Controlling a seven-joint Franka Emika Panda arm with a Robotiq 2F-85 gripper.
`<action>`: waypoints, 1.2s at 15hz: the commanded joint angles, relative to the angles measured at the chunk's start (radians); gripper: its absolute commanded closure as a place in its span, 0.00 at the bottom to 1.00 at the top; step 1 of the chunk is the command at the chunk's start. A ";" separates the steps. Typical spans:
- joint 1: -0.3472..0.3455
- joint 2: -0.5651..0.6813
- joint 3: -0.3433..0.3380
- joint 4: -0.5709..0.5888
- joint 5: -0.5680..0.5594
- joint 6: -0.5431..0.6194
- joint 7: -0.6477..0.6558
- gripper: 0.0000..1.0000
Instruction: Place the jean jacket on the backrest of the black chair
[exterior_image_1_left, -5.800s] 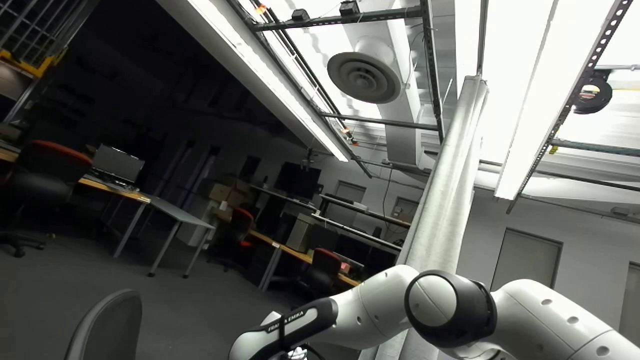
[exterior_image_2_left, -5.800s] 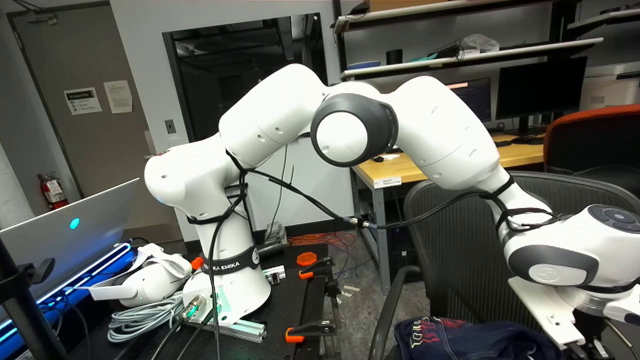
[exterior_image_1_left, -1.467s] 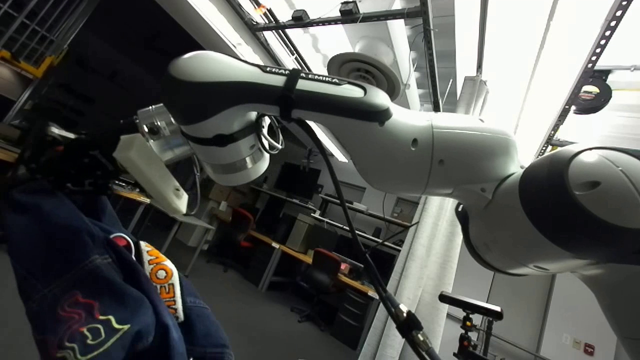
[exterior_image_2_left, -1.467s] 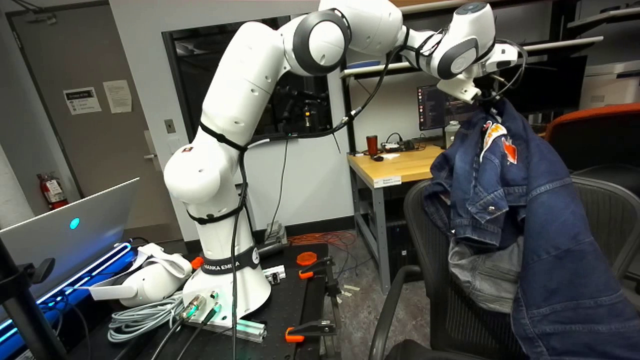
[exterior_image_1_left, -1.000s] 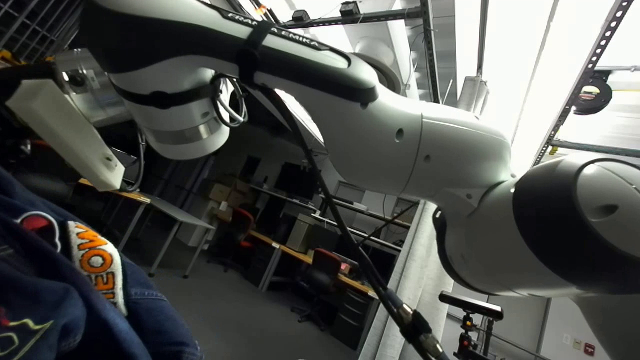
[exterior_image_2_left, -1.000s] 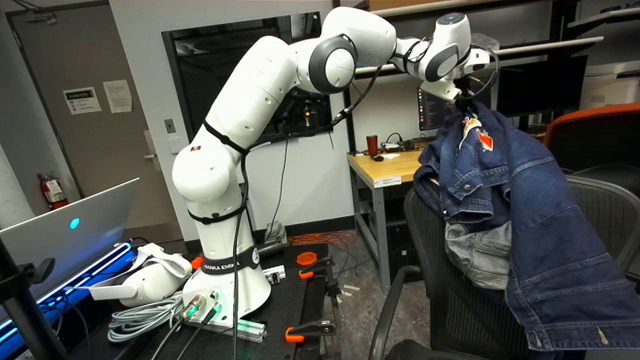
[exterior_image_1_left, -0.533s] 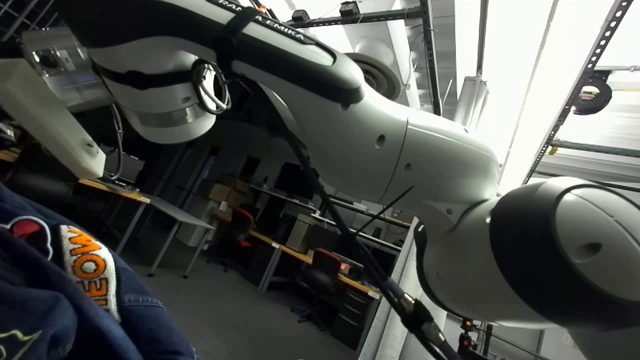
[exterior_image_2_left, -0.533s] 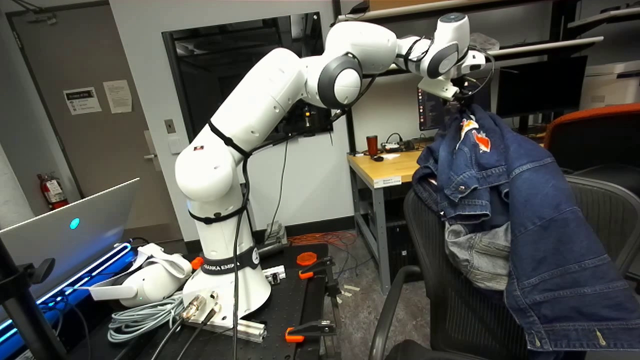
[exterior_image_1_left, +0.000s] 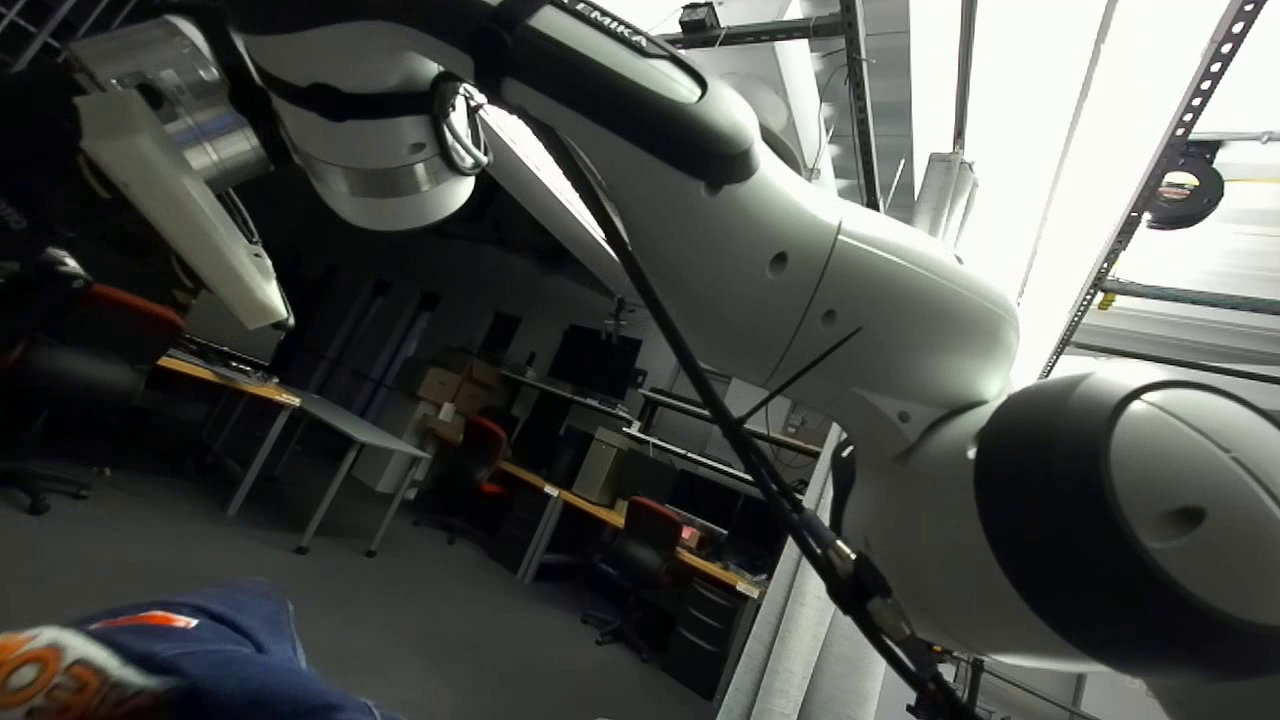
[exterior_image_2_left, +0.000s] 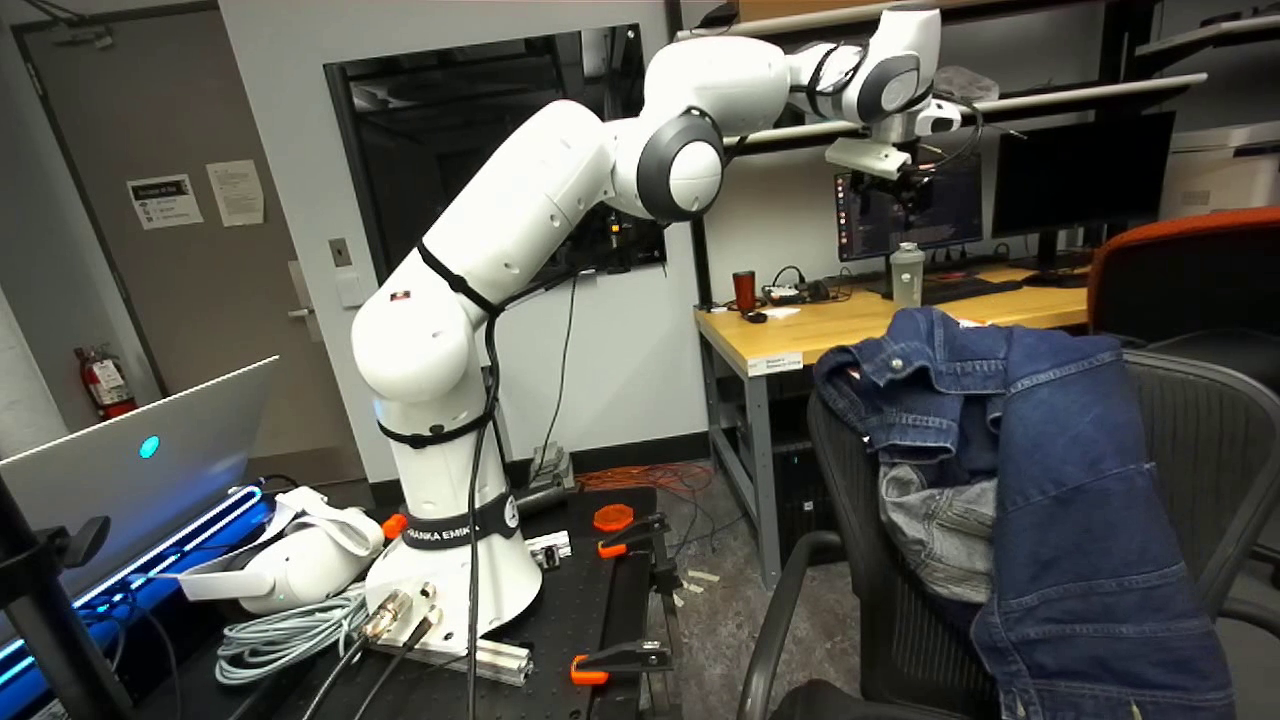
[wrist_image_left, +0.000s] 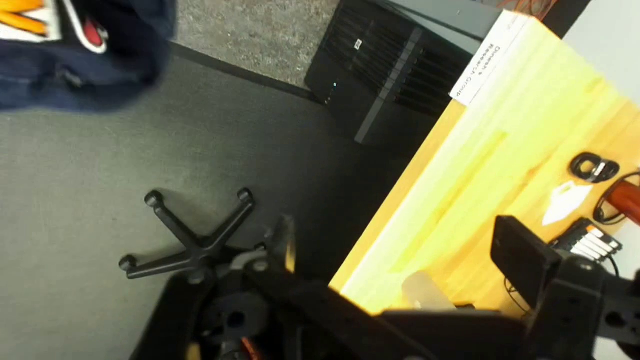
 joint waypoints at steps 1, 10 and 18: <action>0.026 0.041 -0.021 0.115 -0.024 -0.123 -0.016 0.00; -0.043 -0.021 -0.007 0.081 0.012 -0.253 -0.039 0.00; -0.115 -0.045 -0.027 0.098 -0.009 -0.235 -0.059 0.00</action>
